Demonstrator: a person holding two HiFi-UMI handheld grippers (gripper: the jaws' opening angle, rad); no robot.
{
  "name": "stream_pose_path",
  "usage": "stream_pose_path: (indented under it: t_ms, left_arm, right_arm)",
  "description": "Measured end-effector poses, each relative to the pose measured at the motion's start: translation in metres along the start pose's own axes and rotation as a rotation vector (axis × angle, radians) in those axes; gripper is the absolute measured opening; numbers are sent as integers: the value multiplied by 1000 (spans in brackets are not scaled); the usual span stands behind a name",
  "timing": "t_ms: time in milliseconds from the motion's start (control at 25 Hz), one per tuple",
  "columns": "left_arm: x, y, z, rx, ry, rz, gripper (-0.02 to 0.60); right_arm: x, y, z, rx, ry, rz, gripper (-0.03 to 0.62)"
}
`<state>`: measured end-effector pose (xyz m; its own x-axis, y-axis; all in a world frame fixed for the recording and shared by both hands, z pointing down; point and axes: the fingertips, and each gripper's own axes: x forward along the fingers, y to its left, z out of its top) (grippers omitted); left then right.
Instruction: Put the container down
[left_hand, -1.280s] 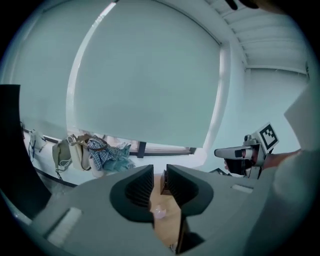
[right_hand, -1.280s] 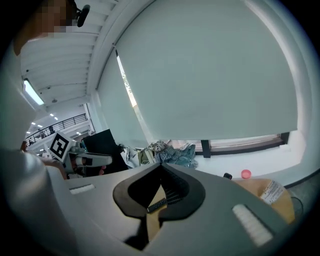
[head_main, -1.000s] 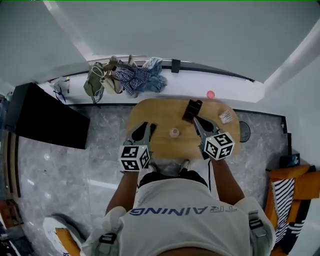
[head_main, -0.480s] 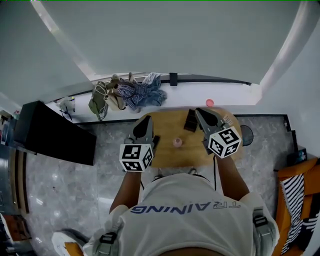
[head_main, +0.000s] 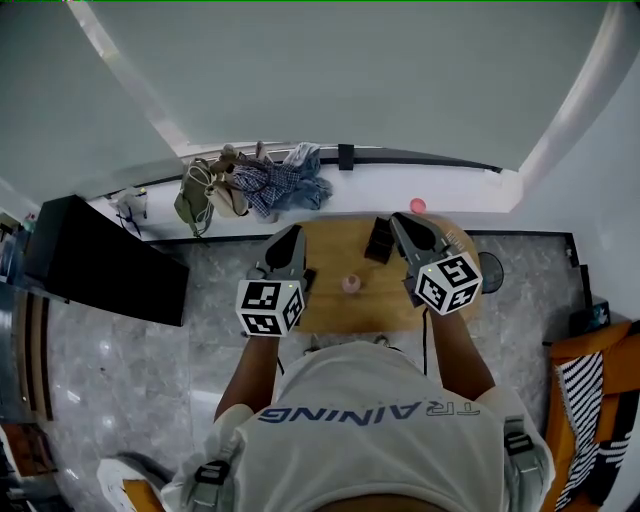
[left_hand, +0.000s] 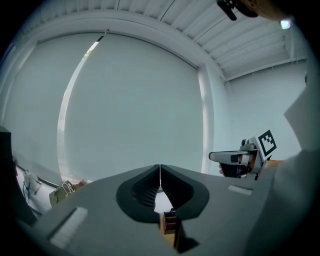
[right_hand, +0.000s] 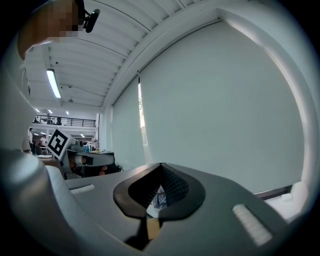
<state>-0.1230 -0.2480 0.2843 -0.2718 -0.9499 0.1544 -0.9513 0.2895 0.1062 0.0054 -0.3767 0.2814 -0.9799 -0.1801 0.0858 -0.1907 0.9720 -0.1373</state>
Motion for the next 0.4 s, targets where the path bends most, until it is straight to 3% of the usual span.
stream_pose_path:
  t_ms: [400]
  left_arm:
    - [15, -2, -1, 26, 16, -11, 2]
  right_arm:
    - [4, -8, 0, 2, 5, -6, 14]
